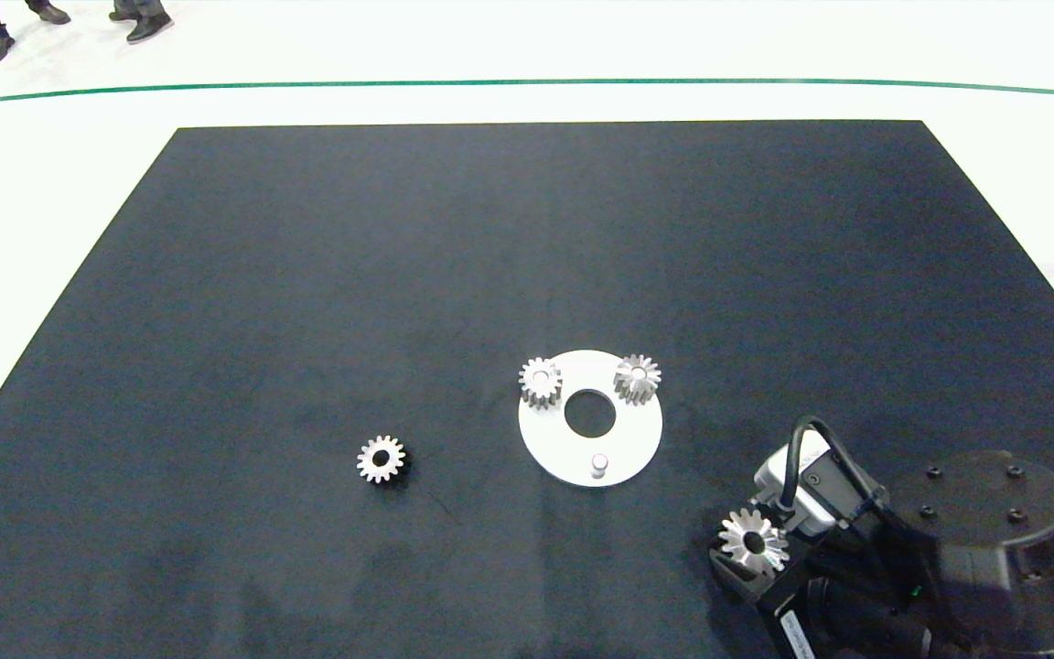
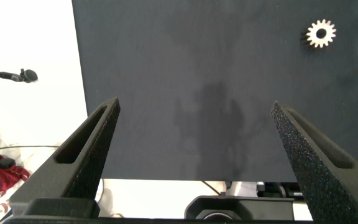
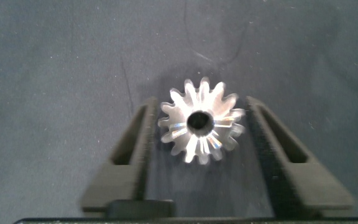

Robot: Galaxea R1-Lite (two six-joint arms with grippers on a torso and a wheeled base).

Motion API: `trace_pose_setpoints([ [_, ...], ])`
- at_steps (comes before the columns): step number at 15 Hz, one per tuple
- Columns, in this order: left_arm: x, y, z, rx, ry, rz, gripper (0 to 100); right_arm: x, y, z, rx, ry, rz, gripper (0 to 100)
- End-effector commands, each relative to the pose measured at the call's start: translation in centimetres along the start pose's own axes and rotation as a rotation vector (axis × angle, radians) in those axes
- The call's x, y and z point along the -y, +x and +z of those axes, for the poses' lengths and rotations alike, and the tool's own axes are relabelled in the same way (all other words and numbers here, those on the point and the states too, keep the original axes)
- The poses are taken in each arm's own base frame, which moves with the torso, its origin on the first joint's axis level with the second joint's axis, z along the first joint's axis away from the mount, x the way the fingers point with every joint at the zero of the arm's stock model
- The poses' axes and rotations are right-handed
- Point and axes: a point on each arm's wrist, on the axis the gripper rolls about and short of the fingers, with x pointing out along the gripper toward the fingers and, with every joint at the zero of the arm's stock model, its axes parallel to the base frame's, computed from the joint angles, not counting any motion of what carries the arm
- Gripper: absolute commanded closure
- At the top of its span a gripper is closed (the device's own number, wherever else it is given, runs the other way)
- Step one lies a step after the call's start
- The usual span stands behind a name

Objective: Remove an incorrectly installed larger gear and replace it with the correct smaller gear

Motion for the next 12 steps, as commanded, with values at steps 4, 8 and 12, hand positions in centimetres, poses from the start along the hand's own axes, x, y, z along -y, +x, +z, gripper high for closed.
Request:
trace_pose_setpoints([
  [4, 0.2, 1.0, 0.9, 0.032, 0.016, -0.087, 0, 1.4, -3.3, 3.1, 0.223, 0.046, -0.02, 0],
  [8, 3.5, 6.5, 6.5, 0.149, -0.023, -0.353, 0, 3.9, -9.8, 5.5, 0.49, 0.068, -0.042, 0],
  [12, 12.8, 13.1, 7.0, -0.046, 0.202, -0.389, 0, 6.3, -15.3, 6.0, 0.663, 0.046, -0.117, 0],
])
